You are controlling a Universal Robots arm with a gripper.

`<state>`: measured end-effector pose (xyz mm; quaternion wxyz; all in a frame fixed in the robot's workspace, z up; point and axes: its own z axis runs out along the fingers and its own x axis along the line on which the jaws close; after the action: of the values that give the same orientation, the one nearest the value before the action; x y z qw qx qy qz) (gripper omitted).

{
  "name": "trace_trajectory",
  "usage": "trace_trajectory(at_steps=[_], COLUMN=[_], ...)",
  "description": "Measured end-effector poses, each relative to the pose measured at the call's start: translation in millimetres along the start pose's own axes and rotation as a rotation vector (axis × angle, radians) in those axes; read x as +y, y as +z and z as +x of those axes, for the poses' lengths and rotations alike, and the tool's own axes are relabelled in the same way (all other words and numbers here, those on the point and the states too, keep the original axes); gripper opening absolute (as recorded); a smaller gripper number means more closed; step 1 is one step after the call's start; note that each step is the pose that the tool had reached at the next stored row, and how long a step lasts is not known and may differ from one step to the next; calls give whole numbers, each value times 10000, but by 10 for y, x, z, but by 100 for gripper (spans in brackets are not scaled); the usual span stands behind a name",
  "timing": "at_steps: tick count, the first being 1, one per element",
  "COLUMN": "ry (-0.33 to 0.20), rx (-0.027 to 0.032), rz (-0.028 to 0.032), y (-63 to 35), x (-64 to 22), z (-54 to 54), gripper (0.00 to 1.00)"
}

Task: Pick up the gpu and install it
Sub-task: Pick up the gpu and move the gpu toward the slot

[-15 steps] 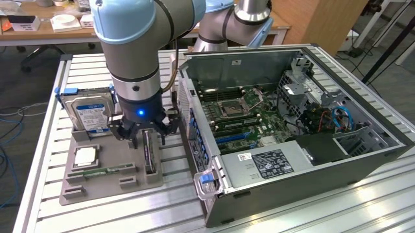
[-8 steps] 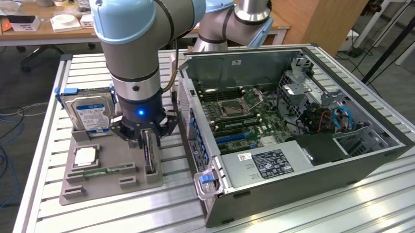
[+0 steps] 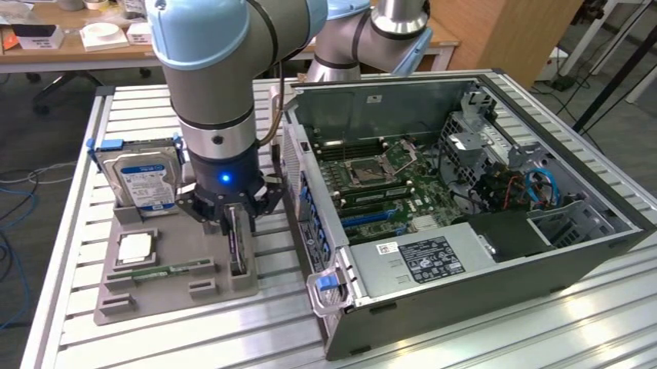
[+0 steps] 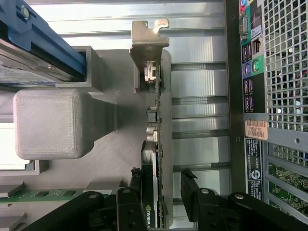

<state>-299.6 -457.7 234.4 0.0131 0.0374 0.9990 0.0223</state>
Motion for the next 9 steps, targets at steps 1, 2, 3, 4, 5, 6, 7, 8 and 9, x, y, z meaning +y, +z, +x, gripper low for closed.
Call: trace_trajectory(at_steps=[1,2,3,4,5,6,7,8,9], ry=[0,-2,-3,-2,0,0,0,0,0], rx=[0,0,1,0,0,0,0,1,0], rz=[0,0,1,0,0,1,0,1,0], y=[0,0,-1,0,1,0,1,0,1], x=[0,0,1,2,2,2,2,2,2], z=[0,-6,-15,-23,-24,-24,-24,-24,-25], gripper=[45,45,45,45,45,45,45,45,45])
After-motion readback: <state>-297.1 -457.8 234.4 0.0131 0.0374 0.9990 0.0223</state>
